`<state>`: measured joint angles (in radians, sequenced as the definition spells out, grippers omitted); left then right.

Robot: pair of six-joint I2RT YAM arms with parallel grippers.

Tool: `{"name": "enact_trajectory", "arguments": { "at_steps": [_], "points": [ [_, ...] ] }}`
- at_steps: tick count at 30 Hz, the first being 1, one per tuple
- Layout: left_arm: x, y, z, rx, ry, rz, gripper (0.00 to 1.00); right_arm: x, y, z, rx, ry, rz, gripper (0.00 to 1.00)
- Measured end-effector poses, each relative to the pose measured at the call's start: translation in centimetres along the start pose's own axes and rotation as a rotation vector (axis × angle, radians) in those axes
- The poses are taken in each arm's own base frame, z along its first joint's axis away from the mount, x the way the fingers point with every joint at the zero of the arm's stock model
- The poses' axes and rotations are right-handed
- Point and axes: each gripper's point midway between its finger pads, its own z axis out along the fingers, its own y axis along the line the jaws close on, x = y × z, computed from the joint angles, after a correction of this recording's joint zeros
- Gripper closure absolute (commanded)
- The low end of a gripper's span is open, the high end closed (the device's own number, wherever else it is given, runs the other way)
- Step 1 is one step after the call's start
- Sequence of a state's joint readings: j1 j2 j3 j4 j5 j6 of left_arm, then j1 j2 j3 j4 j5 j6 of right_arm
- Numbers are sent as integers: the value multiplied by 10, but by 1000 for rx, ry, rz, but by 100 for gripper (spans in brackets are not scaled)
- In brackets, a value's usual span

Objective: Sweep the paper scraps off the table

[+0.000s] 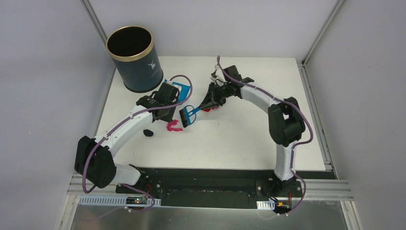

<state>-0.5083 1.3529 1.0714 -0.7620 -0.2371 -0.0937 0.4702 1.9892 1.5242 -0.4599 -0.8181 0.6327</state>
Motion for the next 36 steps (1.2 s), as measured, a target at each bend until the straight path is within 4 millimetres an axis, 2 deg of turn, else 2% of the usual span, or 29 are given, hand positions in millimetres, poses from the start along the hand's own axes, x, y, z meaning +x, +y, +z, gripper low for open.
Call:
{"name": "enact_trajectory", "arguments": {
  "at_steps": [5, 8, 11, 15, 22, 25, 28, 31, 36],
  "points": [
    [0, 0, 0, -1, -1, 0, 100, 35, 35, 39, -47, 118, -88, 100],
    [0, 0, 0, -1, -1, 0, 100, 43, 41, 56, -58, 153, -106, 100],
    [0, 0, 0, -1, -1, 0, 100, 44, 38, 73, -59, 177, -98, 100],
    [0, 0, 0, -1, -1, 0, 100, 50, 24, 92, -36, 211, -65, 100],
    [0, 0, 0, 0, -1, 0, 100, 58, 10, 105, 0, 233, -32, 100],
    [0, -1, 0, 4, 0, 0, 100, 56, 0, 103, 22, 217, -27, 100],
    [0, -1, 0, 4, 0, 0, 100, 54, -17, 90, 50, 200, 5, 100],
    [0, -1, 0, 5, 0, 0, 100, 42, -33, 67, 79, 151, 25, 100],
    [1, -2, 0, 13, 4, 1, 100, 14, -60, 5, 135, 9, 83, 100]
  ]
}}
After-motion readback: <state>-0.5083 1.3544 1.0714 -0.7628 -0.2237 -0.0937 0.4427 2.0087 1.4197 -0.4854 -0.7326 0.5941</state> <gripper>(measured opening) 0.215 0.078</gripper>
